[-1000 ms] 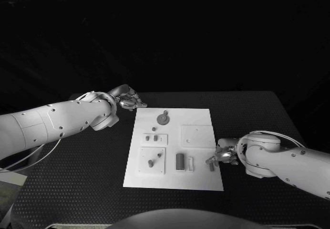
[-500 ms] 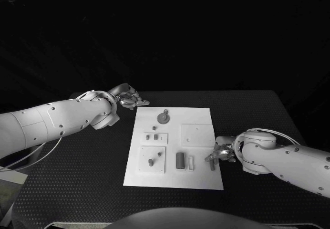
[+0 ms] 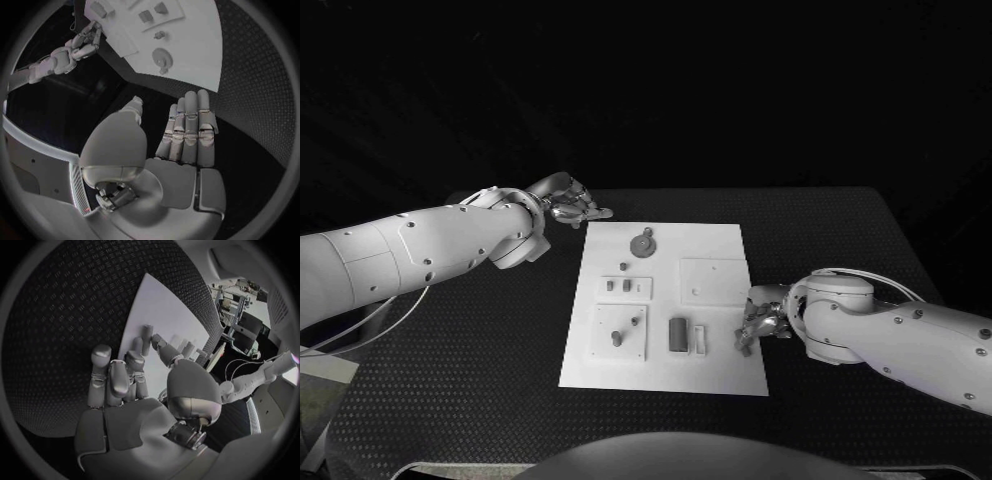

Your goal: Assemble the parts on the task board

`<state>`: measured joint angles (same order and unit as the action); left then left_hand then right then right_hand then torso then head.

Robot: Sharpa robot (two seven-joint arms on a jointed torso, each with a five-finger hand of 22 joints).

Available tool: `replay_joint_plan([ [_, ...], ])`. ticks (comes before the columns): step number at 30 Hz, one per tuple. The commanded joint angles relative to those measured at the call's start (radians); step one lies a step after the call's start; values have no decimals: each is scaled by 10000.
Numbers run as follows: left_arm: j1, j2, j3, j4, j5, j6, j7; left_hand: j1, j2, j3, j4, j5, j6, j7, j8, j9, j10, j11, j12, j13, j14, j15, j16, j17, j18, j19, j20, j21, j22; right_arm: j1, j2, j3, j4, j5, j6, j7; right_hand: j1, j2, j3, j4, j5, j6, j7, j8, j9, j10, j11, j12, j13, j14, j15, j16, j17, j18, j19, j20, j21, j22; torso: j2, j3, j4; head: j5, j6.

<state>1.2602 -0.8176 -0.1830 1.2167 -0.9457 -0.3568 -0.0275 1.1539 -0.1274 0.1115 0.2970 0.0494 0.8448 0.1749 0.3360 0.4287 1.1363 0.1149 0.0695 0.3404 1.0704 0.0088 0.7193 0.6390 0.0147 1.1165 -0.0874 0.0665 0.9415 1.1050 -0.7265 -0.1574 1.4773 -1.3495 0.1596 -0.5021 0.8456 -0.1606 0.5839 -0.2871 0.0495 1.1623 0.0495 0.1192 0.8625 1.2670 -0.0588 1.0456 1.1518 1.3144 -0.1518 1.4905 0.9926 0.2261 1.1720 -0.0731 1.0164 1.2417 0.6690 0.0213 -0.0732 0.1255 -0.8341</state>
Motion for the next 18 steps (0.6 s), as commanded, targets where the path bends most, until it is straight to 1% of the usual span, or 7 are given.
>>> replay_joint_plan([
  [1, 7, 3, 4, 29, 77, 73, 112, 99, -10, -77, -16, -7, 30, -22, 5, -15, -11, -16, 8, -11, 65, -18, -50, 13, 188, 9, -20, 15, -18, -230, -3, -194, -39, -518, 798, -225, 142, -23, -50, -31, -36, -175, 108, -210, -42, -35, 85, -45, -5, -106, 17, -35, -47, 311, -59, 10, -32, -15, 2, 5, 0, 0, -4],
  [5, 7, 2, 4, 29, 76, 69, 112, 111, -12, -91, -16, -7, 32, -22, 4, -18, -10, -16, 8, -11, 67, -18, -52, 13, 188, 10, -20, 15, -23, -232, 25, -207, -42, -562, 572, -259, 265, -47, -55, -33, -36, -236, 134, -255, -54, -88, 109, -77, -6, -146, 35, -58, -105, 317, -83, 19, -59, -34, 1, 8, -7, -5, 0],
  [9, 7, 8, 4, 34, 76, 77, 112, 116, -13, -97, -16, -7, 34, -22, 3, -19, -9, -16, 8, -11, 68, -18, -54, 14, 188, 12, -21, 15, -25, -237, 73, -222, -55, -674, 419, -257, 337, 23, -41, -29, -36, -282, 151, -286, -62, -111, 124, -93, -8, -166, 46, -67, -143, 321, -87, 23, -71, -46, 2, 9, -2, -13, 8],
  [14, 7, 3, 4, 36, 71, 73, 117, 131, -1, -109, -15, -7, 37, -23, 2, -22, -7, -18, 9, -12, 72, -19, -56, 15, 189, 16, -22, 16, -31, -252, 112, -234, -32, -698, 296, -240, 476, 166, -26, -37, -36, -407, 195, -365, -85, -149, 166, -115, -7, -198, 78, -81, -198, 328, -98, 33, -88, -62, 2, 11, -2, -12, 9],
  [17, 7, 1, 4, 37, 70, 75, 118, 137, 3, -115, -15, -7, 39, -24, 2, -24, -5, -18, 10, -12, 74, -20, -58, 15, 189, 18, -22, 16, -34, -253, 112, -237, -22, -687, 140, -194, 721, 355, 64, -60, -35, -417, 201, -376, -83, -164, 172, -126, -7, -223, 92, -92, -241, 342, -112, 29, -97, -69, 3, 8, -5, -20, 11],
  [18, 7, 4, 4, 40, 70, 78, 120, 141, 5, -119, -15, -7, 40, -24, 2, -25, -3, -18, 10, -12, 75, -20, -58, 15, 189, 19, -22, 16, -36, -253, 104, -238, -22, -629, 65, -160, 874, 467, 119, -63, -35, -386, 194, -363, -74, -153, 167, -121, -5, -198, 94, -80, -197, 345, -112, 29, -92, -67, 3, 5, -4, -18, 13],
])
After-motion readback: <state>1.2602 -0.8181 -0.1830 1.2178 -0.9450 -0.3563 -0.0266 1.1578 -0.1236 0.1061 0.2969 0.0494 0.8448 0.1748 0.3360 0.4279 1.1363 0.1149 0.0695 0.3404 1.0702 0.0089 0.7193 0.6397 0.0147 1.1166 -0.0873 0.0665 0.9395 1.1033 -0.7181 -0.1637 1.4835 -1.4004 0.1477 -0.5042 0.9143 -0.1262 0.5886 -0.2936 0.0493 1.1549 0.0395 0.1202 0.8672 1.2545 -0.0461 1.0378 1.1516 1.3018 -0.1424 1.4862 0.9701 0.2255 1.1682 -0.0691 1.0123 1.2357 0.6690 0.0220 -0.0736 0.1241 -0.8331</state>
